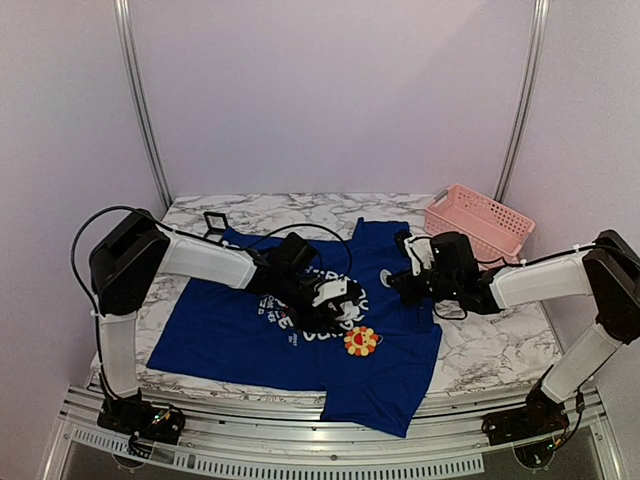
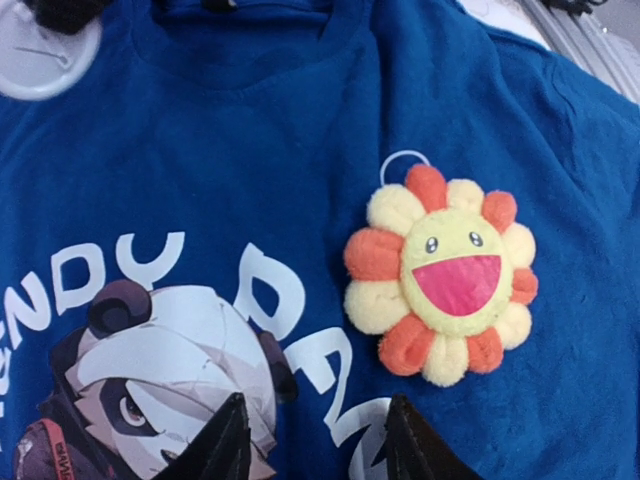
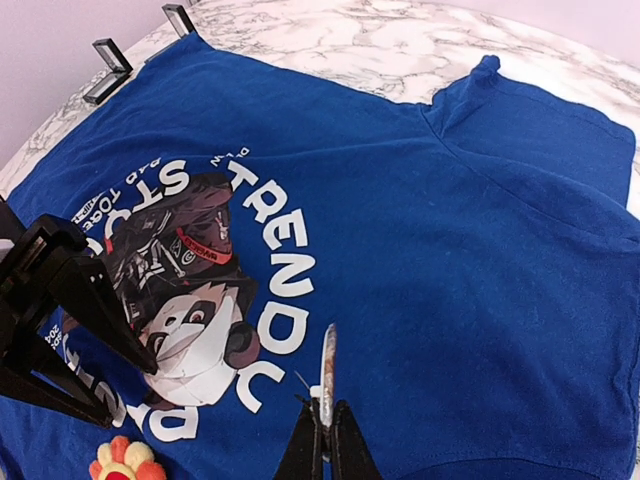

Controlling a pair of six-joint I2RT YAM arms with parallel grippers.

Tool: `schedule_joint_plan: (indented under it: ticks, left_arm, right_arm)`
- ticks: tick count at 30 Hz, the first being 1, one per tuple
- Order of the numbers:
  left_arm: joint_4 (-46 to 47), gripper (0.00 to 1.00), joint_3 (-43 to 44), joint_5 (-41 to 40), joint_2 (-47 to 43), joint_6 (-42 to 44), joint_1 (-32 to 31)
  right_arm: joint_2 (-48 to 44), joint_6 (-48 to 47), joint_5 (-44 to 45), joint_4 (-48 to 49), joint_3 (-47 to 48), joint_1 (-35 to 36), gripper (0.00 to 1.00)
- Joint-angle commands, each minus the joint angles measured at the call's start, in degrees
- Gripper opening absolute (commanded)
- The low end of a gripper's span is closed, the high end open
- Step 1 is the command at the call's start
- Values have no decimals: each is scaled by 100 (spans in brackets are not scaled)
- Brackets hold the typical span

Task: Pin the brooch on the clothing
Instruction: Pick up the clothing with brooches at the center of the board.

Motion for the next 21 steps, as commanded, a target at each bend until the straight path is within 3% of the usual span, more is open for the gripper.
schedule_joint_plan:
  ticks: [1, 8, 16, 21]
  left_arm:
    - [91, 43, 83, -25, 30, -203, -164]
    - [197, 30, -26, -214, 15, -329, -217]
    - [-118, 0, -1, -5, -181, -242, -158]
    - [-47, 0, 11, 98, -159, -398, -84]
  right_arm:
    - [-253, -306, -268, 721, -254, 60, 0]
    - [-386, -1059, -236, 1451, -809, 191, 0]
    - [-584, -1589, 124, 2311, -1475, 667, 0]
    - [-161, -1984, 309, 2785, -1523, 881, 0]
